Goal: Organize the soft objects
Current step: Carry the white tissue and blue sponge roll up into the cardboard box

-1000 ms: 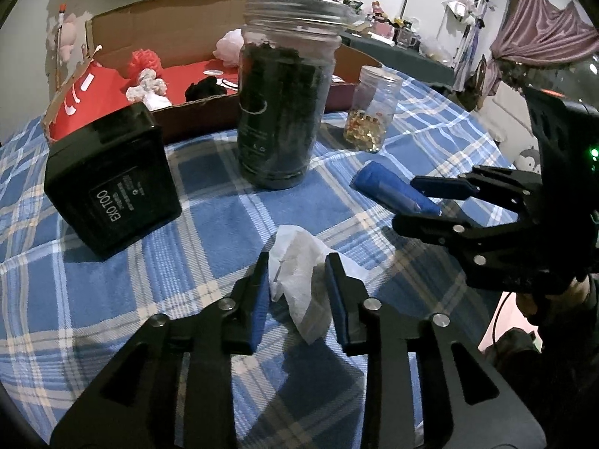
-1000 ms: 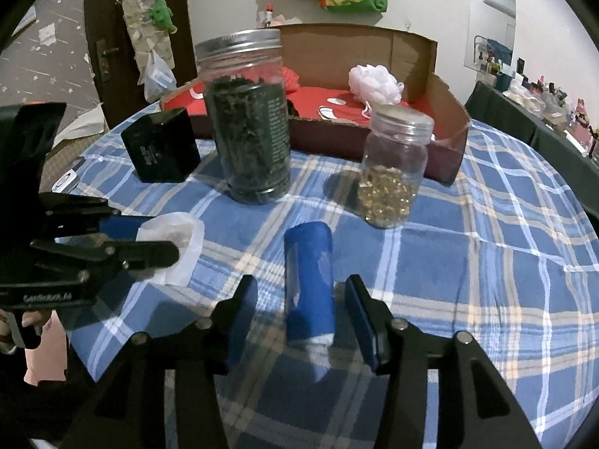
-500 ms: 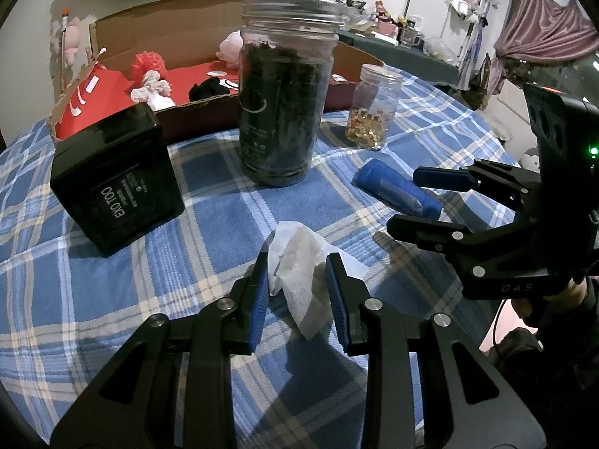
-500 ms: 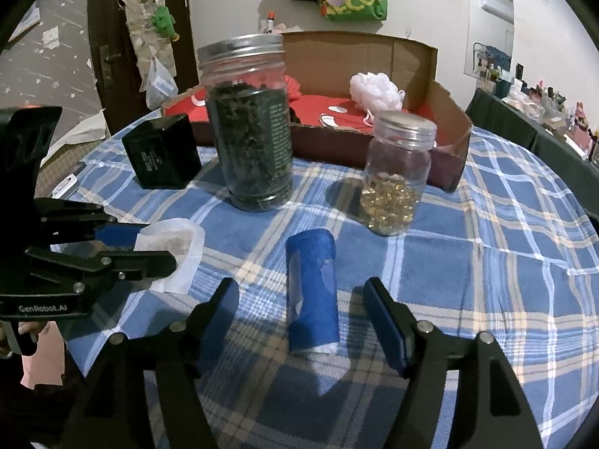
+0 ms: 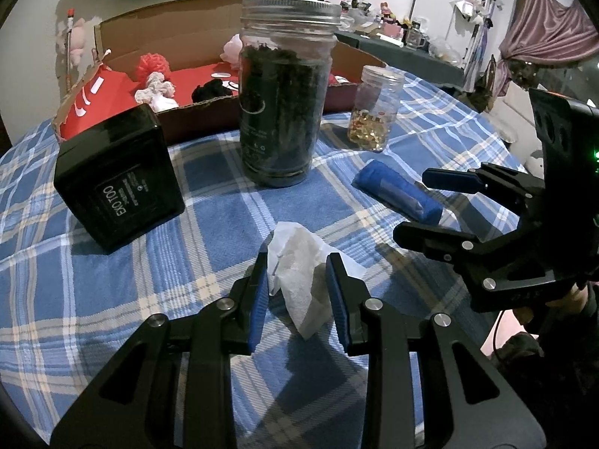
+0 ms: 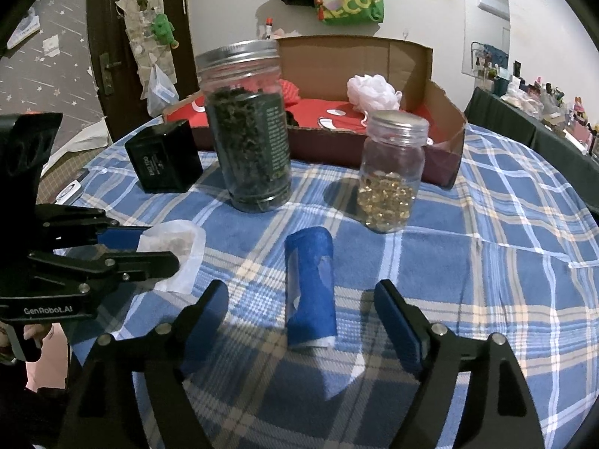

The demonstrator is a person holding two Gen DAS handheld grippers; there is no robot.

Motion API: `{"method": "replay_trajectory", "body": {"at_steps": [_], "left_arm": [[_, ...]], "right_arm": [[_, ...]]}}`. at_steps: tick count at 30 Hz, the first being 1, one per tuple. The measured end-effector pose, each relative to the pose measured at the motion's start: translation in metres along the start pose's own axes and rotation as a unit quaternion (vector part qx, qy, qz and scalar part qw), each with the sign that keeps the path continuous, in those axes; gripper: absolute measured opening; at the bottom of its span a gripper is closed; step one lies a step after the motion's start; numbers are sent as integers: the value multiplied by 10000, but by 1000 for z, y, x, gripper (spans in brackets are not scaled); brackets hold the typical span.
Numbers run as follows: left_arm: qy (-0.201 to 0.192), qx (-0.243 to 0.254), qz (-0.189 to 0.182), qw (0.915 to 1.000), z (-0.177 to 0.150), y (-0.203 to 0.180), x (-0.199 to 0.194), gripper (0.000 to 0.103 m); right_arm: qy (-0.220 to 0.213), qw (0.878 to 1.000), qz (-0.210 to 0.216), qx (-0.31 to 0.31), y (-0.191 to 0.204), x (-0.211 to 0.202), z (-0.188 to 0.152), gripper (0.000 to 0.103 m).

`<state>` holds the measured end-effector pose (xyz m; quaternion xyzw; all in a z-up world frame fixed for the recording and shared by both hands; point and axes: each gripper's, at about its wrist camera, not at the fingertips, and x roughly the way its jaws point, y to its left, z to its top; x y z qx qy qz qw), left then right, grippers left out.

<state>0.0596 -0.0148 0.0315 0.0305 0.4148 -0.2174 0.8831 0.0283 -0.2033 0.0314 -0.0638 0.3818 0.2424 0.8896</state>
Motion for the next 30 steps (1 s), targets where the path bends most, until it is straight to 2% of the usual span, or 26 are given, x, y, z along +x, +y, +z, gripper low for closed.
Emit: {"method": "replay_trajectory", "body": {"at_steps": [6, 7, 8, 9, 11, 12, 21, 23, 26, 28, 29, 30], "left_arm": [[-62, -32, 93, 9999, -1, -1, -3, 30], [-88, -18, 121, 9999, -2, -2, -4, 39], [-124, -14, 164, 9998, -3, -3, -5, 74], [-208, -20, 223, 9995, -3, -4, -7, 88], [-595, 68, 297, 9978, -5, -7, -18, 88], [-611, 87, 270, 9977, -5, -8, -20, 88], [-392, 108, 426, 9983, -5, -7, -9, 88], [-415, 195, 485, 9978, -6, -9, -6, 88], [-465, 392, 593, 9964, -7, -15, -3, 85], [-458, 537, 603, 9957, -8, -20, 0, 72], [-413, 585, 601, 9956, -9, -21, 3, 55], [-331, 612, 555, 9960, -9, -22, 6, 47]], "right_arm": [[-55, 10000, 11, 31, -1, -2, -1, 84], [-70, 10000, 3, 33, -2, -3, -1, 84], [-76, 10000, 3, 36, -2, -3, -1, 85], [-73, 10000, 12, 44, -2, -3, -2, 85], [-88, 10000, 8, 46, -2, -4, -2, 86], [-81, 10000, 3, 40, -2, -4, -3, 86], [-110, 9996, -228, -94, 0, -3, -2, 85], [-117, 9995, -274, -146, 1, 0, -2, 73], [-92, 9992, -319, -228, 4, 5, -1, 63], [-113, 9989, -360, -285, 6, 7, -1, 53], [-120, 9988, -344, -326, 8, 8, -2, 46], [-150, 9986, -336, -373, 10, 8, -2, 40]]}}
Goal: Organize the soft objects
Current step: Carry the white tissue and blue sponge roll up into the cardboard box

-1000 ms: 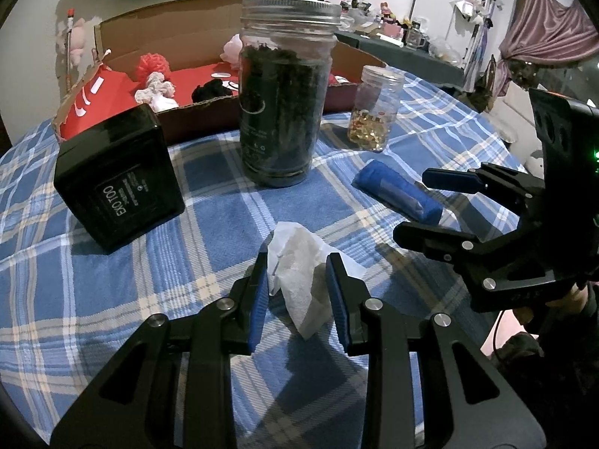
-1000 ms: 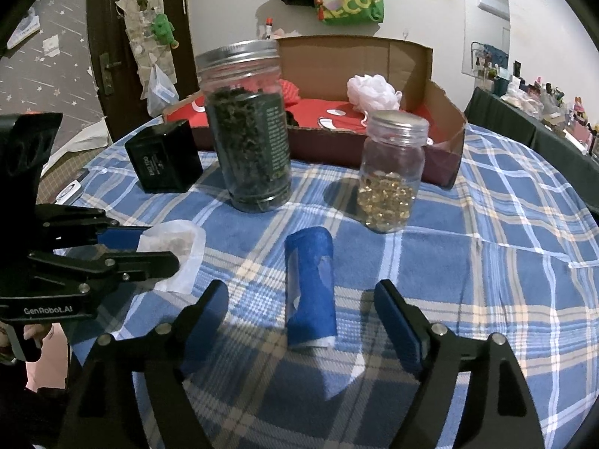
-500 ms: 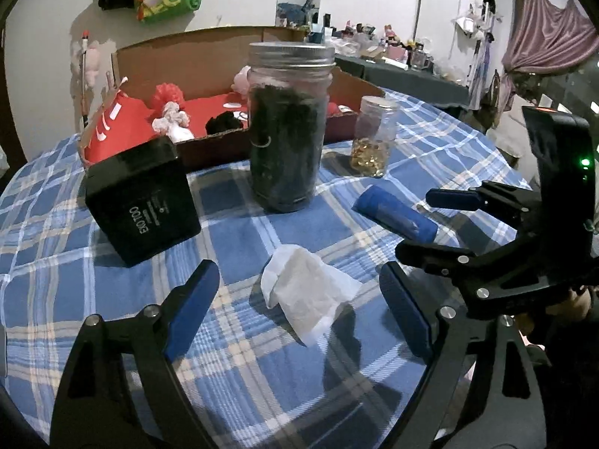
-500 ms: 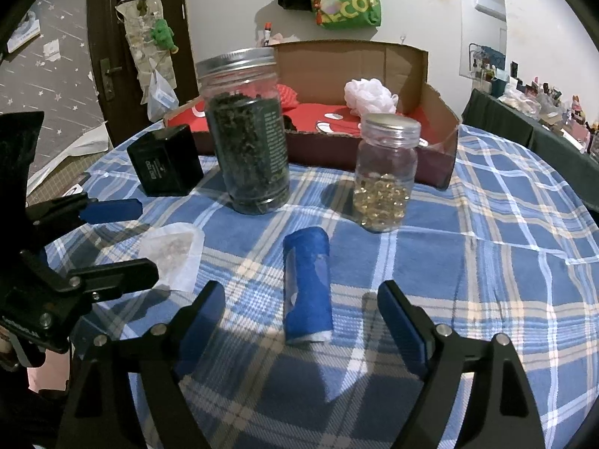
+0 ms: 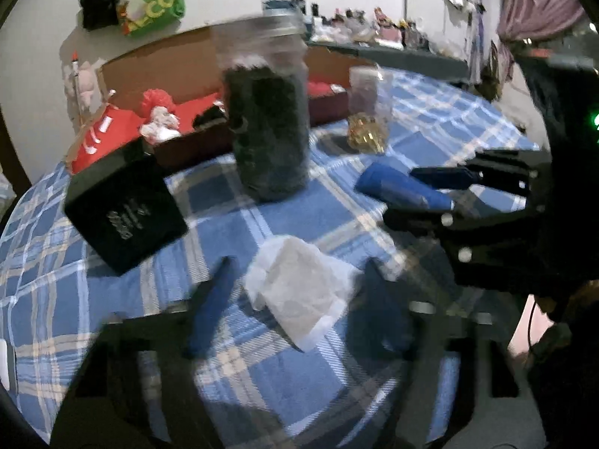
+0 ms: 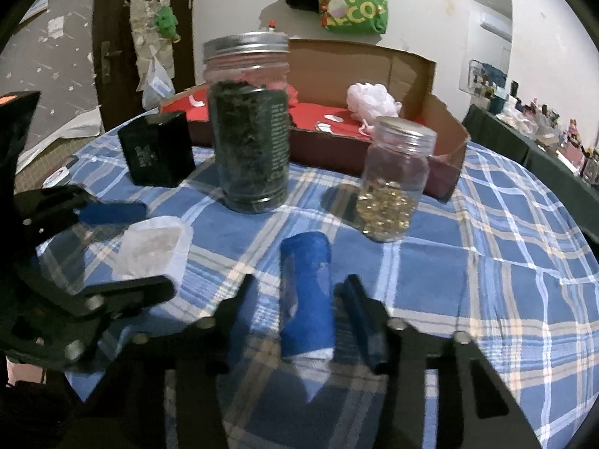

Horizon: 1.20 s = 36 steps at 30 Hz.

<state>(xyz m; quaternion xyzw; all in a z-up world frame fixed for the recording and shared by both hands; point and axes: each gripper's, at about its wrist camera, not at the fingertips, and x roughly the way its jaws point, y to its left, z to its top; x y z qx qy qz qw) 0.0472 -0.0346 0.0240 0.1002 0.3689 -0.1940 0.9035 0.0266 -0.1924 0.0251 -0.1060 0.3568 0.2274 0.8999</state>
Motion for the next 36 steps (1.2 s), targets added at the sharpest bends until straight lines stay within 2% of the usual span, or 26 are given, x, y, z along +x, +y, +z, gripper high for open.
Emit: {"method": "replay_trajectory", "body": {"at_steps": [1, 3, 6, 15, 24, 28, 31, 36], "left_arm": [[-20, -32, -79, 10000, -1, 0, 0, 46], [-79, -68, -179, 9998, -2, 0, -2, 31], [-109, -139, -224, 9996, -2, 1, -3, 25], [-254, -270, -288, 9989, 6, 7, -17, 25], [-128, 31, 68, 9999, 37, 27, -29, 25], [5, 130, 12, 9999, 53, 37, -31, 25], [6, 260, 117, 9996, 61, 42, -33, 25], [89, 273, -33, 9996, 74, 53, -34, 25]], "right_arm": [[-29, 10000, -56, -43, 2, -1, 0, 26], [-63, 9999, -48, -73, 4, -2, -1, 26], [-161, 9999, 10, -23, 6, -7, -2, 25], [-366, 9993, 11, -44, 14, -22, 9, 25], [-169, 9974, -472, -524, 12, -24, 33, 25], [-115, 9938, -694, -860, 13, -26, 45, 25], [-103, 9914, -808, -1027, 14, -28, 53, 25], [-66, 9891, -926, -1147, 9, -27, 66, 25]]}}
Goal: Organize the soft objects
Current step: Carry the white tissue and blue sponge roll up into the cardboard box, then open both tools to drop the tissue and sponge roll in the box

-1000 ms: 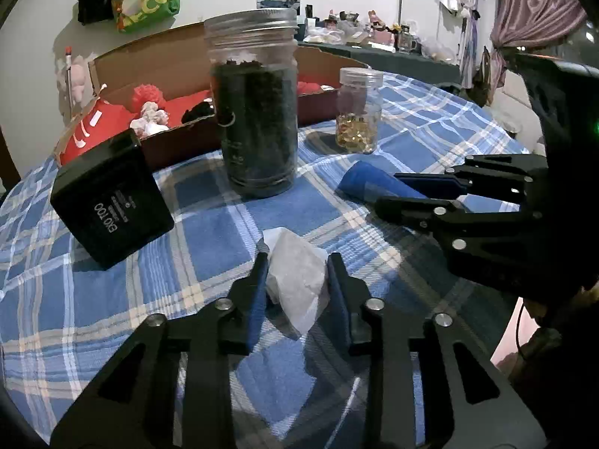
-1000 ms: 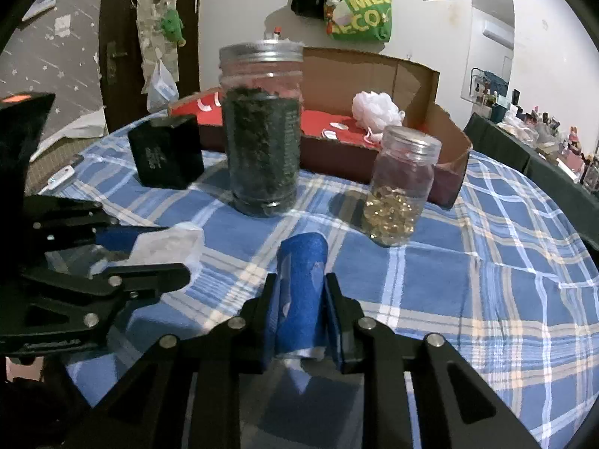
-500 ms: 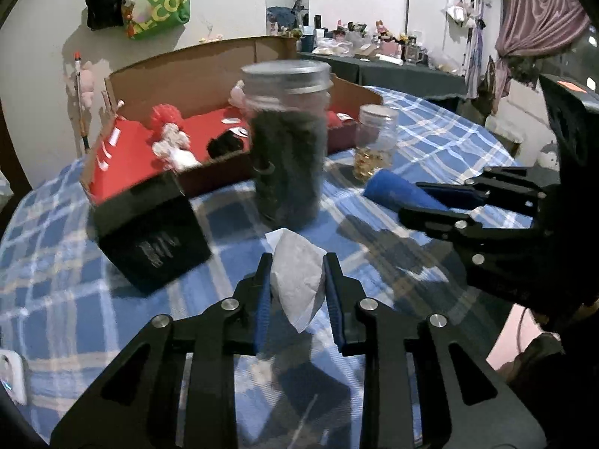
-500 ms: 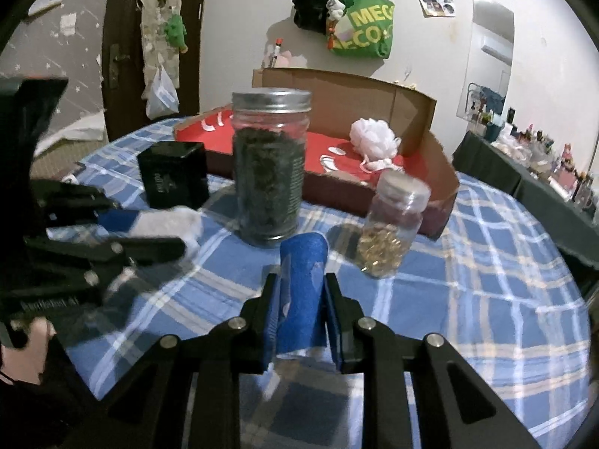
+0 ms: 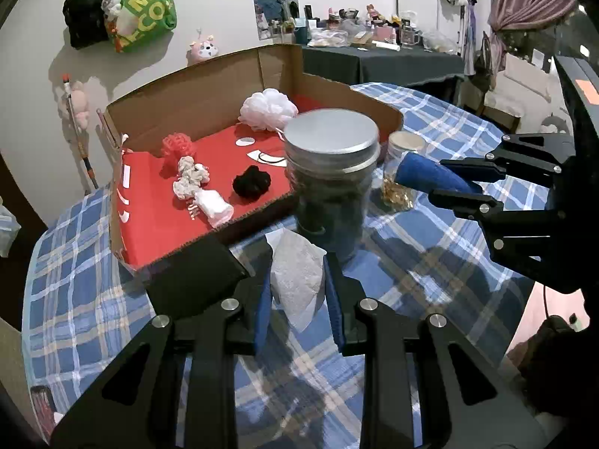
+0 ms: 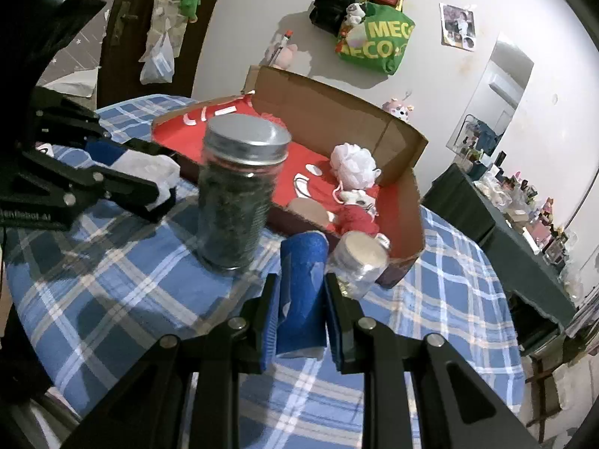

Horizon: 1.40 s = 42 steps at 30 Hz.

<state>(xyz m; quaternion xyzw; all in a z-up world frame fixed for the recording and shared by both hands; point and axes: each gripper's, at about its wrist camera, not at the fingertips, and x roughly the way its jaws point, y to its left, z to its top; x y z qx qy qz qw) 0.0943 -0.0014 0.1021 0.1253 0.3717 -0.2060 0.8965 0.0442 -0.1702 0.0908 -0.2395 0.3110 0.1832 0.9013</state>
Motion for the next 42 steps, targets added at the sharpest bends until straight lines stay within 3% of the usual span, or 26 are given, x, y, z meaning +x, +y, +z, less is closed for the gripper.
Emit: {"method": "replay_trajectory", "body": {"at_steps": [4, 16, 25, 33, 42], "left_arm": [[46, 45, 53, 10000, 8, 8, 1, 25], [225, -127, -299, 9992, 35, 35, 18, 25], [270, -276, -754, 9964, 75, 54, 45, 25], [760, -280, -976, 9919, 120, 68, 98, 25], [1503, -66, -732, 9859, 144, 71, 169, 25]], "right_arm": [[13, 9999, 70, 82, -11, 1, 7, 25], [41, 9980, 466, 424, -43, 11, 32, 25], [235, 9888, 1167, 902, -78, 49, 68, 25], [906, 9735, 1766, 1131, -98, 128, 122, 25], [1807, 9550, 1984, 1261, -97, 219, 147, 25]]}}
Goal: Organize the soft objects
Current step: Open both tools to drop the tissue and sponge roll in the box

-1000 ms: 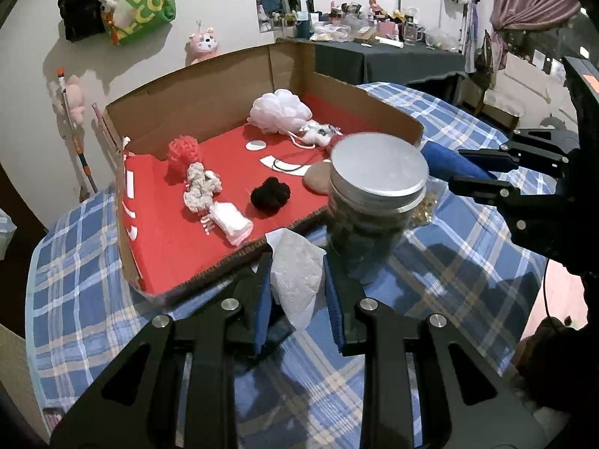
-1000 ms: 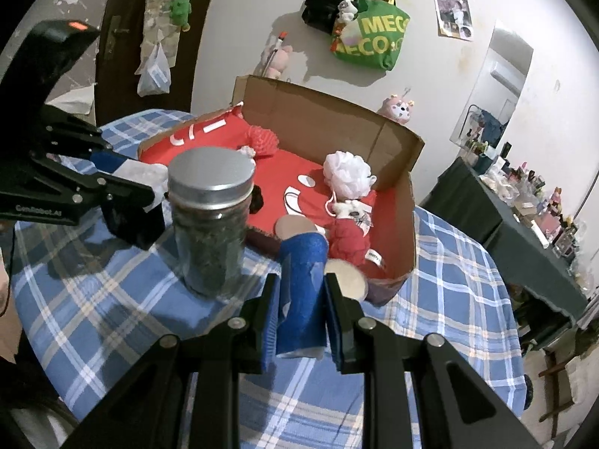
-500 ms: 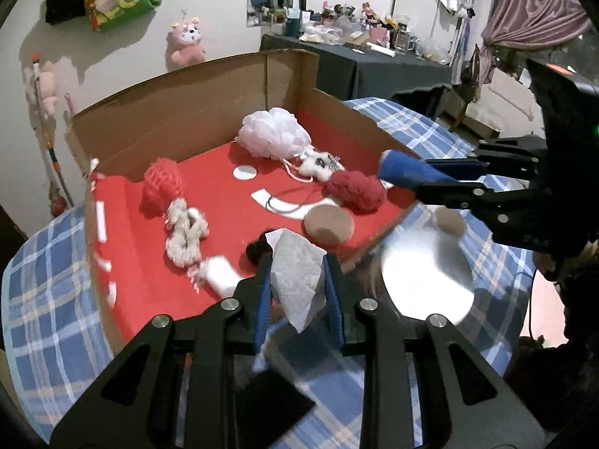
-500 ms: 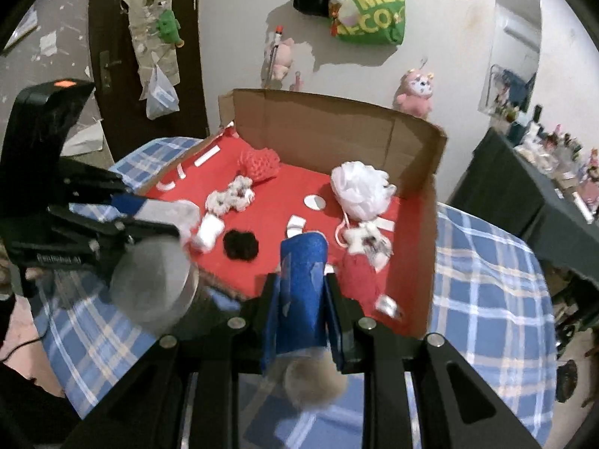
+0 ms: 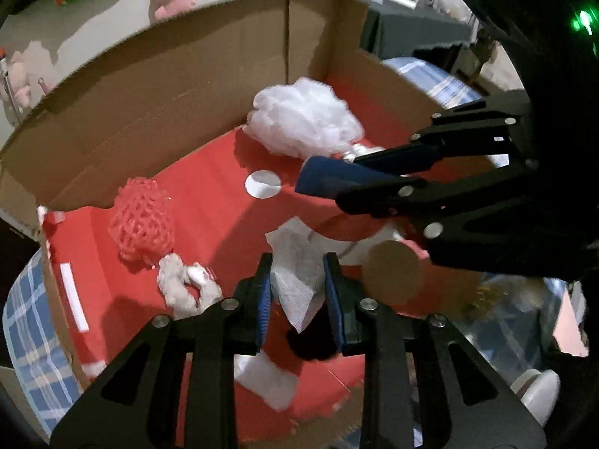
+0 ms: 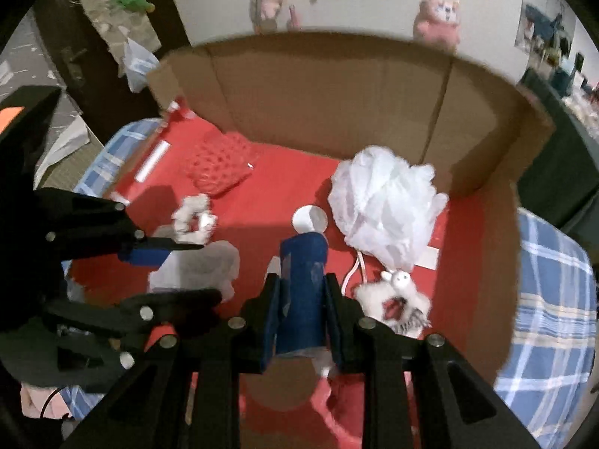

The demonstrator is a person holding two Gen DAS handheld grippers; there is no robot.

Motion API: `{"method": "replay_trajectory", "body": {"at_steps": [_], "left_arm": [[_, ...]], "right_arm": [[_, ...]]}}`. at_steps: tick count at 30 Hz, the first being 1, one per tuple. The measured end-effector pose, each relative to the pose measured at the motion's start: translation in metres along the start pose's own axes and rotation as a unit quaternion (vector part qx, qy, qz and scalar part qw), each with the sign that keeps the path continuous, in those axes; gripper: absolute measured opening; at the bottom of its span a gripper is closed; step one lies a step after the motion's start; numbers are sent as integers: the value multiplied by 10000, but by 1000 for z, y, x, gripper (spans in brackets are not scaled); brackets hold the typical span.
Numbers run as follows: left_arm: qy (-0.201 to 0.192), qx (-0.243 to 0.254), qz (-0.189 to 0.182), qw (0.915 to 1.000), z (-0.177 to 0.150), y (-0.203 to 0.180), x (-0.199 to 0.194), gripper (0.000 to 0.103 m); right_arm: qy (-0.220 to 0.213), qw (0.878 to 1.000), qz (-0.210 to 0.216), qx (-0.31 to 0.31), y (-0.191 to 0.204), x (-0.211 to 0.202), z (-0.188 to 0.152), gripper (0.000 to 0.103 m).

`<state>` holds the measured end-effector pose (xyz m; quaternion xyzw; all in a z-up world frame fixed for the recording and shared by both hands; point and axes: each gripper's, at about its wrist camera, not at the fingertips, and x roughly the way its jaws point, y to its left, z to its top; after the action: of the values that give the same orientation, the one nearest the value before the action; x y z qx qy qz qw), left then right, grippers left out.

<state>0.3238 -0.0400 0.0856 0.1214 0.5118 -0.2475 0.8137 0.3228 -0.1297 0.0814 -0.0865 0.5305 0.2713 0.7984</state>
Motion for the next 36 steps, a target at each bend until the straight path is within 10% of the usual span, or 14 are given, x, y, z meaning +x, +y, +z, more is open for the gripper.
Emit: {"method": "replay_trajectory", "body": {"at_steps": [26, 28, 31, 36], "left_arm": [[257, -339, -178, 9989, 1, 38, 32, 26], [295, -371, -185, 9987, 0, 42, 33, 29], [244, -405, -135, 9988, -1, 43, 33, 68], [77, -448, -155, 9988, -5, 47, 23, 70]], "right_arm": [[729, 9972, 43, 157, -18, 52, 14, 31], [742, 9971, 25, 141, -16, 53, 15, 39], [718, 9973, -2, 136, -12, 53, 17, 47], [662, 9977, -49, 156, -13, 46, 17, 56]]}}
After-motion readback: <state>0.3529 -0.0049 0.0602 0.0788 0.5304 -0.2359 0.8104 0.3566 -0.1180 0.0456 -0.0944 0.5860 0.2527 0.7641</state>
